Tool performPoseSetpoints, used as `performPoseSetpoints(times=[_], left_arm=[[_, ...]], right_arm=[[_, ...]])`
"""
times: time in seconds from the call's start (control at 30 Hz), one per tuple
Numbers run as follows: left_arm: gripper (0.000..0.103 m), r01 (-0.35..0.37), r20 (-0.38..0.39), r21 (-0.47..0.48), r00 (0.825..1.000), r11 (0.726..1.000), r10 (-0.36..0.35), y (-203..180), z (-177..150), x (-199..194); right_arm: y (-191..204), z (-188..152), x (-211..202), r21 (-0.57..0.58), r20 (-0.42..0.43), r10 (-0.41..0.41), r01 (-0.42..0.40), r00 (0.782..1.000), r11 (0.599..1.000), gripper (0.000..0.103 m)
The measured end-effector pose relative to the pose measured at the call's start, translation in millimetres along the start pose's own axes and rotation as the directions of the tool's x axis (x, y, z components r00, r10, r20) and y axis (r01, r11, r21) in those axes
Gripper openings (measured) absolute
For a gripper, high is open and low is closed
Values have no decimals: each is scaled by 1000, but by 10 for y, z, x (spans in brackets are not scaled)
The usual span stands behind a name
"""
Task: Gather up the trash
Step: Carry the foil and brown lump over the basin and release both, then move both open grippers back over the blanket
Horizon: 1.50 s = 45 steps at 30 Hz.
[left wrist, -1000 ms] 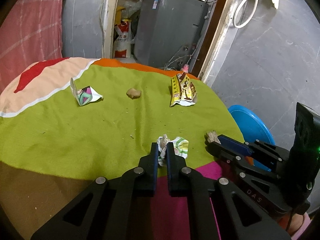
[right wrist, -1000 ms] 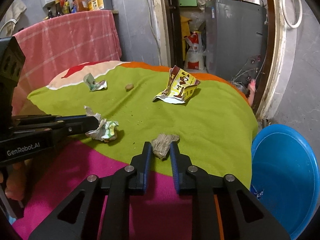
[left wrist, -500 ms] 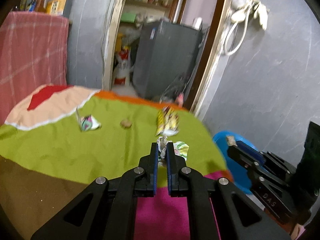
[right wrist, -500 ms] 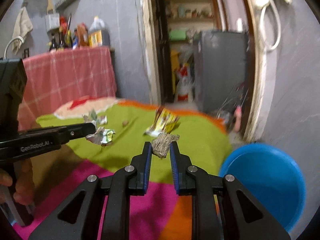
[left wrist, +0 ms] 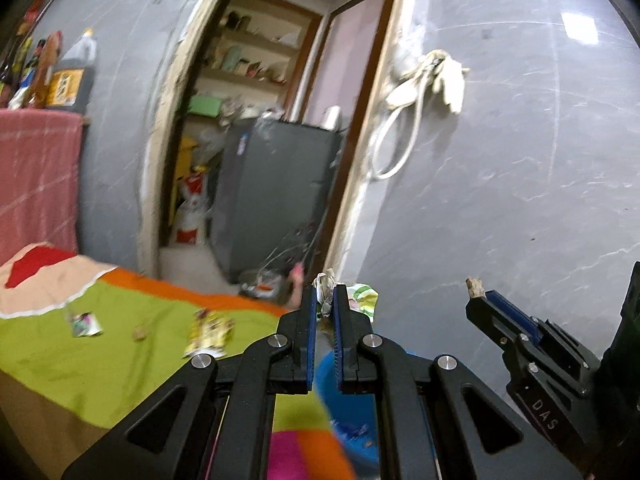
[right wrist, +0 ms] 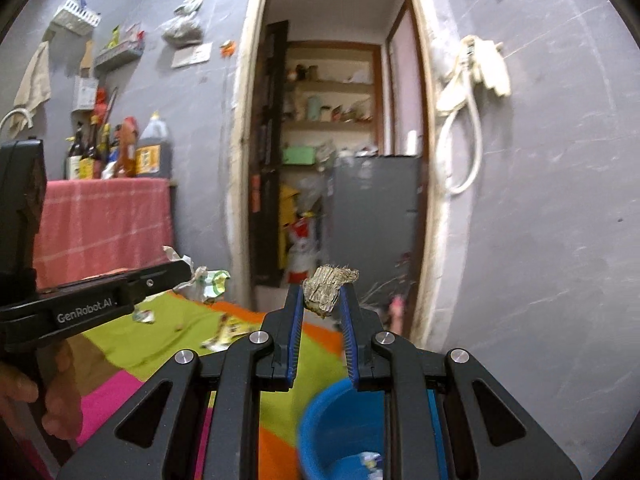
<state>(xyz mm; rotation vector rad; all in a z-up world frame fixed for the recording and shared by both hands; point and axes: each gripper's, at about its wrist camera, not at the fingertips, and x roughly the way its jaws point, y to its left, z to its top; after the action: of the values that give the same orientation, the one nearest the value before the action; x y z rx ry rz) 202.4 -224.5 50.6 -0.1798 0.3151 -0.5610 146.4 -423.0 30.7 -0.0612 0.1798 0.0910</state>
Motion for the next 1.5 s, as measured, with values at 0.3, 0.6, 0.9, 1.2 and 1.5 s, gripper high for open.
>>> performPoseSetpoints(times=[0.3, 0.6, 0.9, 1.2, 1.5], left_arm=[[5, 58, 11, 40, 998, 998, -59, -490, -48, 406], [6, 49, -140, 40, 989, 998, -43, -674, -306, 938], [6, 17, -257, -2, 966, 1000, -17, -594, -586, 1265], [10, 21, -354, -62, 934, 998, -41, -516, -725, 1447], [32, 6, -358, -93, 933, 996, -39, -458, -675, 1447]], right_arm=[[-532, -120, -127, 38, 20, -110, 109, 994, 993, 16], [-878, -452, -13, 97, -62, -132, 137, 989, 986, 16], [-1032, -754, 140, 146, -157, -111, 134, 981, 980, 17], [-1146, -896, 362, 200, -247, -80, 132, 966, 971, 18], [-1211, -892, 409, 233, -267, -74, 139, 961, 962, 29]])
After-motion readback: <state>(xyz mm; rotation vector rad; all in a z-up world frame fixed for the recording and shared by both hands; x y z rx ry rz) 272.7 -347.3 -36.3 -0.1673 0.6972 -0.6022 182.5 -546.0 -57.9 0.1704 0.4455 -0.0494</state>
